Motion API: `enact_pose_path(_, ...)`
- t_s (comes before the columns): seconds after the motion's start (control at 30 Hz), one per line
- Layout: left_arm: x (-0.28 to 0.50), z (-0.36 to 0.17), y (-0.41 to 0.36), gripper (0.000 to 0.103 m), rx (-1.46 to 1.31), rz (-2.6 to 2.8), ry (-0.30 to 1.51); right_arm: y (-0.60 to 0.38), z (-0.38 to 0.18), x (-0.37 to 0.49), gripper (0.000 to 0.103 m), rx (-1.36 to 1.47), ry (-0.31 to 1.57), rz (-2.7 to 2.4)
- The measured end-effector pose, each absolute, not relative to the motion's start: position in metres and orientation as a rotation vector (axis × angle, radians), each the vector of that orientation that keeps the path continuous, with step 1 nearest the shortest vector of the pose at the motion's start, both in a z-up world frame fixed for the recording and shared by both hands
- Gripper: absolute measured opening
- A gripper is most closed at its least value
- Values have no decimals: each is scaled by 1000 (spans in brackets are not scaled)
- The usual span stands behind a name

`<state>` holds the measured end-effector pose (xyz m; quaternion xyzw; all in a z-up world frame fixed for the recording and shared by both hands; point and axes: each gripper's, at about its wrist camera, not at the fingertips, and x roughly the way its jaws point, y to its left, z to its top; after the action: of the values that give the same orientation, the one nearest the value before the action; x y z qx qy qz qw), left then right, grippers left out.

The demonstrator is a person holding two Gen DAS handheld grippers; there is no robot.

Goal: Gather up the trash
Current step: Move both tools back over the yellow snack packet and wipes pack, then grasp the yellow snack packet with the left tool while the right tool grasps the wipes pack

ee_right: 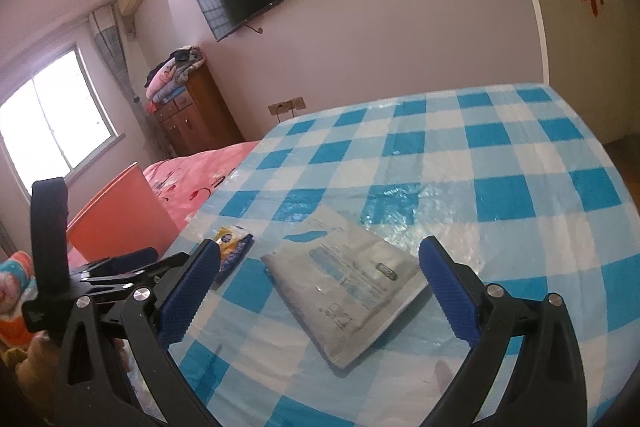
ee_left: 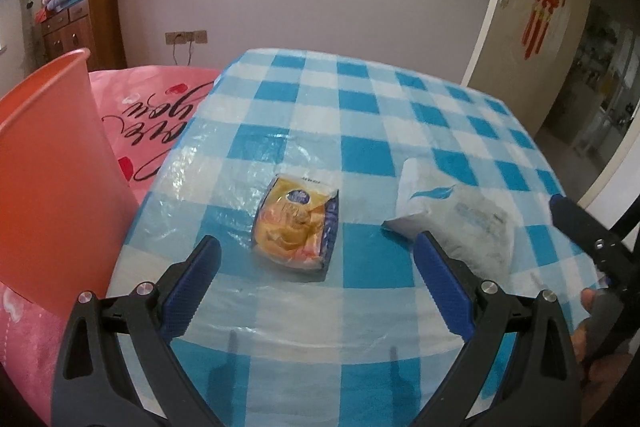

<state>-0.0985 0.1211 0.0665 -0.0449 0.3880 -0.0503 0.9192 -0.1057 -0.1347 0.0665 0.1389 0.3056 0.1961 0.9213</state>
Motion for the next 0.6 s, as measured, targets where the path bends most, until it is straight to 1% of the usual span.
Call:
enact_pose_path(0.37,-64,40,120,97,-30,-84,914,-139,49,-87,98,301,742,491)
enact_pose_path(0.6,-45,33,119,97,-18,-88,948,-135,41,-68,98,294,788,521)
